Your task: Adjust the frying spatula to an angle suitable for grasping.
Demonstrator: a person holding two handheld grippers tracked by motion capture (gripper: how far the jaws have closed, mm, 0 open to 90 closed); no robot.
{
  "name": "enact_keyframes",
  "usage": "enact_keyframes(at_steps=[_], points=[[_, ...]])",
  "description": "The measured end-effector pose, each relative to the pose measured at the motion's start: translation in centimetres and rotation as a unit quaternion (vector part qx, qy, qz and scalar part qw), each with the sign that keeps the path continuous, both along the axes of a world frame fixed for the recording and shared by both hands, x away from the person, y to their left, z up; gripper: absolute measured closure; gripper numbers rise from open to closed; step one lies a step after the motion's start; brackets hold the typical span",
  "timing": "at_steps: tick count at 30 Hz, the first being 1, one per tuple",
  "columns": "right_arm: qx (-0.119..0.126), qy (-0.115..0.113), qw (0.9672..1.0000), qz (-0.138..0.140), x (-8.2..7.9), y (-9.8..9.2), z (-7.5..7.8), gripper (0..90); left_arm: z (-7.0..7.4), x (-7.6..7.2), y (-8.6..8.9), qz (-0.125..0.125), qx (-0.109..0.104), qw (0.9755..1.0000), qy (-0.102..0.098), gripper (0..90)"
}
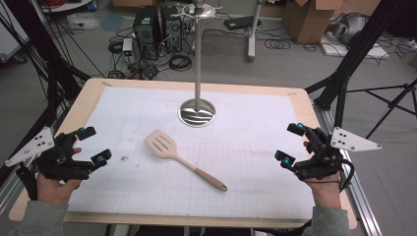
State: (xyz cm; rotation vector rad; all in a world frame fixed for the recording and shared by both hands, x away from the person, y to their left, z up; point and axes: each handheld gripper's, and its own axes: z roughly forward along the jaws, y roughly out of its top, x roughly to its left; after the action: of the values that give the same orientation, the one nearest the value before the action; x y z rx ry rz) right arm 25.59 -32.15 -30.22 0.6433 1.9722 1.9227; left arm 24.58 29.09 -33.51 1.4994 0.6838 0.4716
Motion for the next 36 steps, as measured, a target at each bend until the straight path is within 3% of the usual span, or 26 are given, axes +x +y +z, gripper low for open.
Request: enact_keyframes(at_steps=[28,36], points=[[-0.001,0.014,0.9997,-0.021,0.2,-0.4,-0.7,1.9,-0.6,0.3,-1.0,0.0,0.001,0.9999,0.013,2.3],[-0.006,0.02,0.9996,-0.021,0.4,-0.2,-0.8,1.9,-1.3,0.5,-1.7,-0.003,-0.007,0.9997,0.024,6.6]])
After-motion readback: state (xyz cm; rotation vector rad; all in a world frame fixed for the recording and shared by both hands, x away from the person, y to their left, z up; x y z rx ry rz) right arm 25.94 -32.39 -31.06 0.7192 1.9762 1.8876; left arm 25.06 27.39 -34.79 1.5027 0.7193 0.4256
